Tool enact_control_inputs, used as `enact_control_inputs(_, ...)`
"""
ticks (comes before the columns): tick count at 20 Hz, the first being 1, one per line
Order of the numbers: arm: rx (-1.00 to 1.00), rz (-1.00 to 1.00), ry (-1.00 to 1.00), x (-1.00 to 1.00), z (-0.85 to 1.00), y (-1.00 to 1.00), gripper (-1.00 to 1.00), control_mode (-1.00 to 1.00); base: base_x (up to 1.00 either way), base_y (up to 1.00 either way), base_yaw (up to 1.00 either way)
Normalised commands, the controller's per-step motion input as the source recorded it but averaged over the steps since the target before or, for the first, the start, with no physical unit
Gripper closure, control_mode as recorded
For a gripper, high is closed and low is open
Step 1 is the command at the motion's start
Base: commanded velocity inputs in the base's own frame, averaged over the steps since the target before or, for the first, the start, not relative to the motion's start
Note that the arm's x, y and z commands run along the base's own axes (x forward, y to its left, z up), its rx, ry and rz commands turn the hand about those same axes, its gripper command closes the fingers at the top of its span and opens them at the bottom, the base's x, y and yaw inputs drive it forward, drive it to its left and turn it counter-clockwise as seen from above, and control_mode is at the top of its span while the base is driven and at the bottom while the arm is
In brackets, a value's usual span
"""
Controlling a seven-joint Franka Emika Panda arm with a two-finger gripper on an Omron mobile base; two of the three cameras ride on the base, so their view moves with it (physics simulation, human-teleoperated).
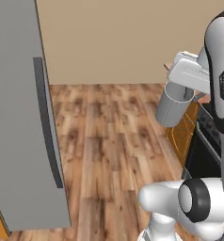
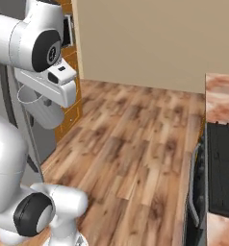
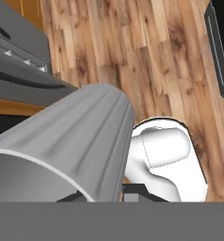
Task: There is a bowl on the dining counter. Grab a lemon wedge from the fridge and place it in the bowl. Then get the liquor bottle and glass cup from the cabinet and place them next to the bowl.
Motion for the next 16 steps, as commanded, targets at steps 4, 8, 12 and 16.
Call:
enact_control_inputs(4,0.00,0.00,0.00,0.00,0.00,0.00,1.00,1.00,1.00,-0.23,0.11)
enact_control_inputs(8,0.00,0.00,0.00,0.00,0.00,0.00,1.00,1.00,1.00,-0.13,0.02)
enact_control_inputs(12,0.00,0.00,0.00,0.00,0.00,0.00,1.00,1.00,1.00,-0.07,0.00)
enact_control_inputs(16,0.00,0.00,0.00,0.00,0.00,0.00,1.00,1.00,1.00,-0.01,0.00)
